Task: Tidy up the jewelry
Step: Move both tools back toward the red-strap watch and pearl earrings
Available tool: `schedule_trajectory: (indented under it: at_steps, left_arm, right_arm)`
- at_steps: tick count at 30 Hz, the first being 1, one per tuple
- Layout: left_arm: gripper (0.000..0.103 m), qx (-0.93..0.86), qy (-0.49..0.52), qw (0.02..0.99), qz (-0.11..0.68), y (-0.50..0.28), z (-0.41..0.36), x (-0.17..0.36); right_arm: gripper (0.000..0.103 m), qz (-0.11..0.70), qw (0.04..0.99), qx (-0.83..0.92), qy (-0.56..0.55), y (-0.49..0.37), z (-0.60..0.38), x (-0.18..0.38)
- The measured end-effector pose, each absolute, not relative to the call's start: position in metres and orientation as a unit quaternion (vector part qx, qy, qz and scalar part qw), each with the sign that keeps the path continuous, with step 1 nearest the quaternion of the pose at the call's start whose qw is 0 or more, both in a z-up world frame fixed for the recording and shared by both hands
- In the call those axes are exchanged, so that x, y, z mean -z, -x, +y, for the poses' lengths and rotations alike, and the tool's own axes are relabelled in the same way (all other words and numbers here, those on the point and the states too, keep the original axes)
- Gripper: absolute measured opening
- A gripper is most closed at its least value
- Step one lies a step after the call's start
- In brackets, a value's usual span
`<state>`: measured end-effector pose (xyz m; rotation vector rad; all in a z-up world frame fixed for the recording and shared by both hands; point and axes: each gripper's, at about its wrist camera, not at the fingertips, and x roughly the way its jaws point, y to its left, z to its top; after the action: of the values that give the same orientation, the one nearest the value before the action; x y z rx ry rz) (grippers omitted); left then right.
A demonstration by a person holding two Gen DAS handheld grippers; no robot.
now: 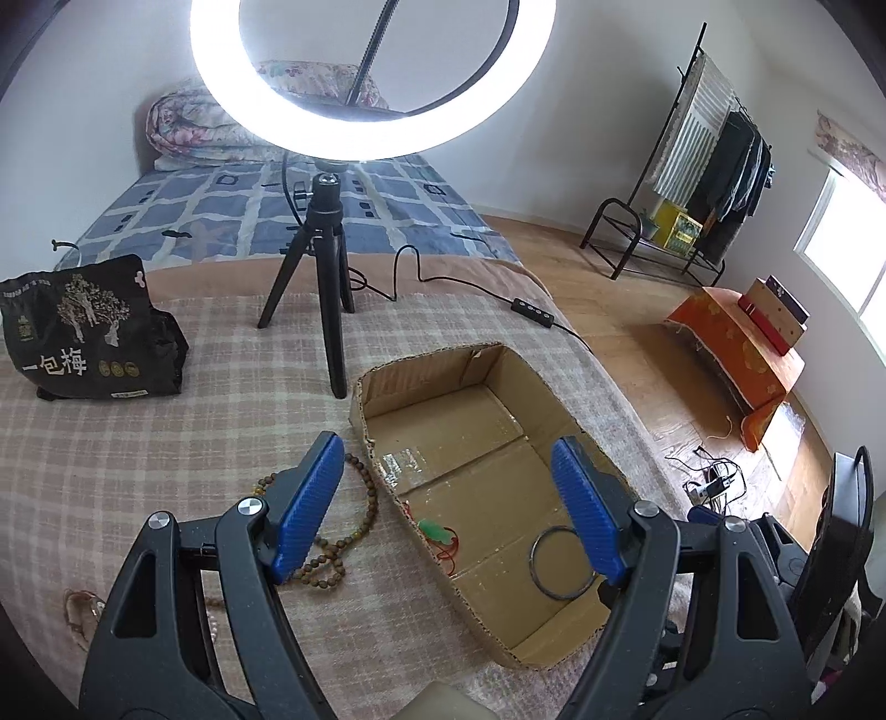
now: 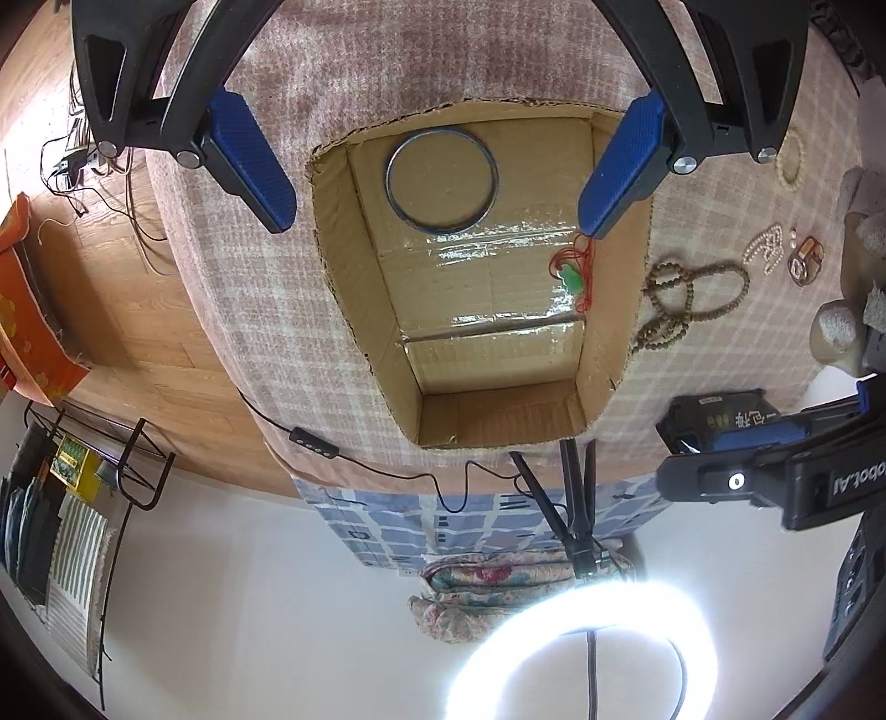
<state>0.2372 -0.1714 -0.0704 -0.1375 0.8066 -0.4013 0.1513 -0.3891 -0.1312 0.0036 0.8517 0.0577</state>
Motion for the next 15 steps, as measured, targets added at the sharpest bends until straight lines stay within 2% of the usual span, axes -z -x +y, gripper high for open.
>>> schedule_trajectory:
  at_steps: [15]
  left_arm:
    - [0.080,0.133,0.055,0.920,0.365,-0.200,-0.055,0.042]
  right_arm:
    - [0.103,0.381,0.922,-0.063,-0.007,-0.146,-0.345,0.098]
